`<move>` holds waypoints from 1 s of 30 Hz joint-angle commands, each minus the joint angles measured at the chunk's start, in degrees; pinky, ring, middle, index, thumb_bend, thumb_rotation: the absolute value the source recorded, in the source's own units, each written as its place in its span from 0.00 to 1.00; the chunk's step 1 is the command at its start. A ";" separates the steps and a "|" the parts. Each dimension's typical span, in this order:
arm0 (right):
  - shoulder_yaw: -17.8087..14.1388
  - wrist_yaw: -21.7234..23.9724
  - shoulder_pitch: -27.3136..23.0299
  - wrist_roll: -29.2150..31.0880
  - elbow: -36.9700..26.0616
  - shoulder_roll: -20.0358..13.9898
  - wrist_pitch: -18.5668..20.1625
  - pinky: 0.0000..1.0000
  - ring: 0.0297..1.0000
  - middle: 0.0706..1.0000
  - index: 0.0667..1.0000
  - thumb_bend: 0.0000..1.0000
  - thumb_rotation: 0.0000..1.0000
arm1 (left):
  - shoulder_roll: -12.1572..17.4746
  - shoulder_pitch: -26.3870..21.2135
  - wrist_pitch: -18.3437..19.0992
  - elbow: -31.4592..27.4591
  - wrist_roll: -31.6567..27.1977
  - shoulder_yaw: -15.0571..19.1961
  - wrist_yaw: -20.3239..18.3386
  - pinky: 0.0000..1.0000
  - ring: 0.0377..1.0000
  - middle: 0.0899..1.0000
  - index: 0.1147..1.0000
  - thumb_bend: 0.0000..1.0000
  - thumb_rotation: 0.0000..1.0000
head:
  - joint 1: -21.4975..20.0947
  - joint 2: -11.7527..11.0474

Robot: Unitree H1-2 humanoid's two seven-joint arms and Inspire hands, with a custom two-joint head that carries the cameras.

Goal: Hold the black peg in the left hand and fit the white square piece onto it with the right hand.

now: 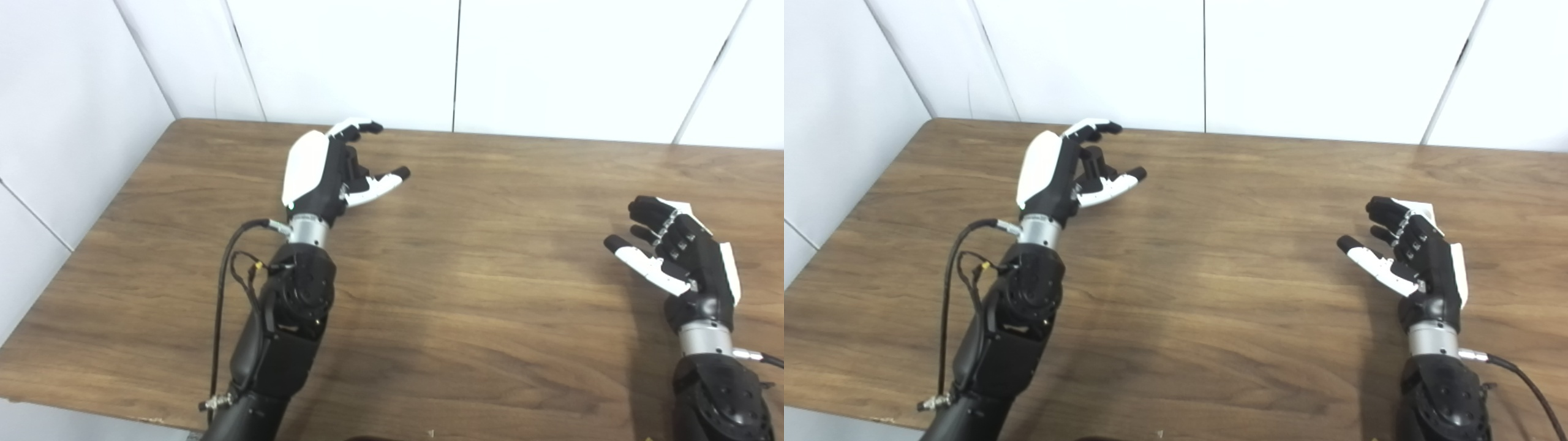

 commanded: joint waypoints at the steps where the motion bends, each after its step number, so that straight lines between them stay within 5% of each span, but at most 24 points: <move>1: 0.04 -0.01 -2.07 -0.31 -1.95 -0.07 -1.06 0.76 0.77 0.69 0.64 0.66 0.00 | 2.26 -4.09 0.31 -1.42 2.22 0.70 1.10 0.66 0.80 0.81 0.66 0.73 0.39 | -0.02 0.05; 12: 0.05 0.07 -2.11 -0.03 -2.00 0.00 -1.02 0.76 0.76 0.69 0.65 0.65 0.00 | 7.70 -8.54 3.29 2.03 6.70 1.30 0.74 0.80 0.89 0.88 0.69 0.75 0.43 | -0.13 -0.04; 22: 0.23 0.15 -2.21 -0.09 -1.93 0.06 -1.47 0.74 0.76 0.69 0.64 0.66 0.00 | 9.00 -10.94 3.39 9.67 5.52 2.53 4.07 0.87 0.91 0.90 0.68 0.77 0.41 | -0.70 -0.04; 30: 0.22 0.22 -2.24 -0.28 -2.41 -0.31 -1.37 0.71 0.74 0.68 0.64 0.66 0.00 | 10.41 -12.64 9.22 13.07 7.83 -0.28 0.19 0.91 0.95 0.94 0.70 0.87 0.50 | -0.97 0.21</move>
